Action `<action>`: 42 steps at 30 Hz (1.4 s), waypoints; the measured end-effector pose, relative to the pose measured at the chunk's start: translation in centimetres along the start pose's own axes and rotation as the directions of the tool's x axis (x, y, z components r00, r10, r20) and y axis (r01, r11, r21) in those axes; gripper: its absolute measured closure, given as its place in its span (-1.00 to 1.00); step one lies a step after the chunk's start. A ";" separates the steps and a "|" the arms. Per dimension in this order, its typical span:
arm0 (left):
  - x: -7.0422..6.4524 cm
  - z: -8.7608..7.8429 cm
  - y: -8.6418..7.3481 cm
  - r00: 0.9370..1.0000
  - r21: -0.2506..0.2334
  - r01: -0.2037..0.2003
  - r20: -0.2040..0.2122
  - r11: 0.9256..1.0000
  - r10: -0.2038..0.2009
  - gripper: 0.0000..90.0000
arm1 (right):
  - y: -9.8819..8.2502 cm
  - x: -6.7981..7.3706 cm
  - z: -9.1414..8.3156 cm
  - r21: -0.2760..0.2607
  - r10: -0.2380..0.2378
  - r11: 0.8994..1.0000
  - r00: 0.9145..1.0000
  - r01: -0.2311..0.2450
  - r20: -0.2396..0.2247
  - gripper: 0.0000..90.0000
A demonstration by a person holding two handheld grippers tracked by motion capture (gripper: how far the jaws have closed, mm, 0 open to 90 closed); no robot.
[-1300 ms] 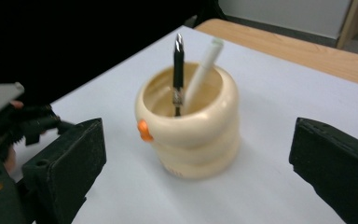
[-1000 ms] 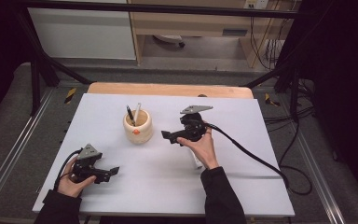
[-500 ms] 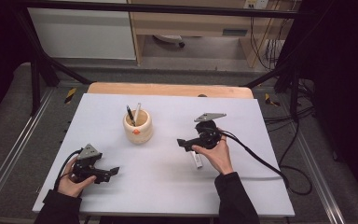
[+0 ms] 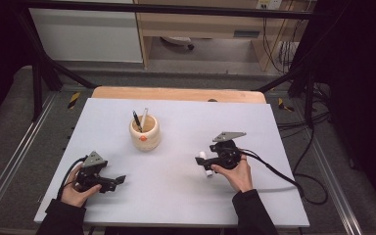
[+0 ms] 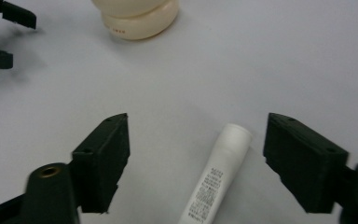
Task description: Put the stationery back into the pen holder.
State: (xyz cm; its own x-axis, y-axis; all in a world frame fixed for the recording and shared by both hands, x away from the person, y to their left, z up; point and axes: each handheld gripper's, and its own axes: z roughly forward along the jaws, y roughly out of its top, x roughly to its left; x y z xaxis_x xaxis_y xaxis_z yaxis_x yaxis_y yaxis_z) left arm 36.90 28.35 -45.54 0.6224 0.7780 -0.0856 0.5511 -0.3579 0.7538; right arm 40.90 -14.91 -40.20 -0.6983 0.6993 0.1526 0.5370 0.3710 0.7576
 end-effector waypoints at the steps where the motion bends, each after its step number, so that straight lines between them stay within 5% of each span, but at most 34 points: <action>1: 0.0 0.0 0.0 1.000 0.000 0.001 0.000 1.000 -0.001 -0.93 | -0.3 0.0 -0.1 -0.002 -0.007 1.000 1.000 0.007 -0.007 -0.26; 10: 0.0 0.0 0.0 1.000 0.000 0.000 -0.001 1.000 0.000 -0.93 | -2.7 0.5 0.0 -0.006 -0.010 1.000 0.998 0.010 -0.056 0.41; 21: -0.1 0.0 0.0 1.000 0.000 -0.003 -0.001 1.000 0.003 -0.93 | -4.0 0.1 0.5 0.023 0.019 1.000 0.996 -0.017 -0.089 0.99; 42: -0.1 0.1 0.0 1.000 0.003 -0.006 -0.002 1.000 0.006 -0.93 | -4.5 -0.1 0.9 0.071 0.050 0.997 0.992 -0.041 -0.118 1.00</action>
State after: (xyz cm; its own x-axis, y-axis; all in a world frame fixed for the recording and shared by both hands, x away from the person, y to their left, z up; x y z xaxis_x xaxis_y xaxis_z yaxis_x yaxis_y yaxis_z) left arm 36.85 28.22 -45.56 0.6248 0.7767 -0.0802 0.5491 -0.3640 0.7523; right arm 39.03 -16.08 -44.17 -0.7217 0.6399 0.2638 0.5979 0.3843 0.7035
